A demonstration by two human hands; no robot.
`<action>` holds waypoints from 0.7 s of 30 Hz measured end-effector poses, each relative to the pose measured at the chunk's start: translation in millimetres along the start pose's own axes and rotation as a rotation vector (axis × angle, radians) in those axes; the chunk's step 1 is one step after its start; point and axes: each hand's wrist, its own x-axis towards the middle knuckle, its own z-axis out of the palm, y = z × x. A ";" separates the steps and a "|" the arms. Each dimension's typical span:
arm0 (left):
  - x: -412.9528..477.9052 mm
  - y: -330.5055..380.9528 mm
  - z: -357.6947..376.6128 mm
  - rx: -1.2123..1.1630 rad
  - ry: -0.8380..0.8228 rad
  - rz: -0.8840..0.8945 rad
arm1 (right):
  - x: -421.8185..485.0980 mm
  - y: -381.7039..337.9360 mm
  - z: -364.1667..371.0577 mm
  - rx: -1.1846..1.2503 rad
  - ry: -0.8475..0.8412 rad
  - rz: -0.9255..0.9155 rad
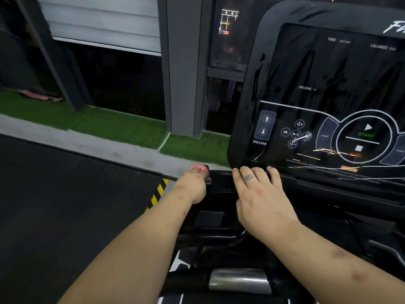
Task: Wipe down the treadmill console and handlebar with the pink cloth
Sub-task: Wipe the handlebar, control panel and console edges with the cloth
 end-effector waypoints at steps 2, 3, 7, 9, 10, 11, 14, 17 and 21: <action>9.4 3.8 -4.7 -0.008 -0.011 -0.001 | 0.0 1.8 1.9 -0.003 0.007 -0.003; 10.6 2.5 -4.7 -0.006 -0.003 0.006 | 0.1 2.6 2.5 -0.007 0.005 -0.003; -10.6 -11.8 5.2 0.000 0.013 0.068 | 0.3 3.0 1.9 -0.012 -0.015 -0.004; -31.3 -23.0 15.0 -0.013 0.043 0.094 | 0.4 3.0 -0.5 -0.012 -0.020 -0.001; -43.5 -29.5 19.8 -0.031 0.067 0.101 | 0.6 3.2 -1.3 -0.012 -0.021 -0.003; -56.6 -37.0 25.2 -0.047 0.083 0.099 | 0.5 3.3 -1.9 -0.014 -0.024 -0.003; -101.9 -59.1 35.4 -0.078 0.118 0.071 | -0.7 3.0 -3.9 -0.024 -0.043 -0.001; -147.1 -78.6 38.9 -0.090 0.127 0.049 | -1.9 2.0 -6.3 -0.021 -0.053 0.000; -181.0 -87.4 44.5 -0.089 0.155 0.022 | -0.8 0.7 -6.6 -0.018 -0.046 0.000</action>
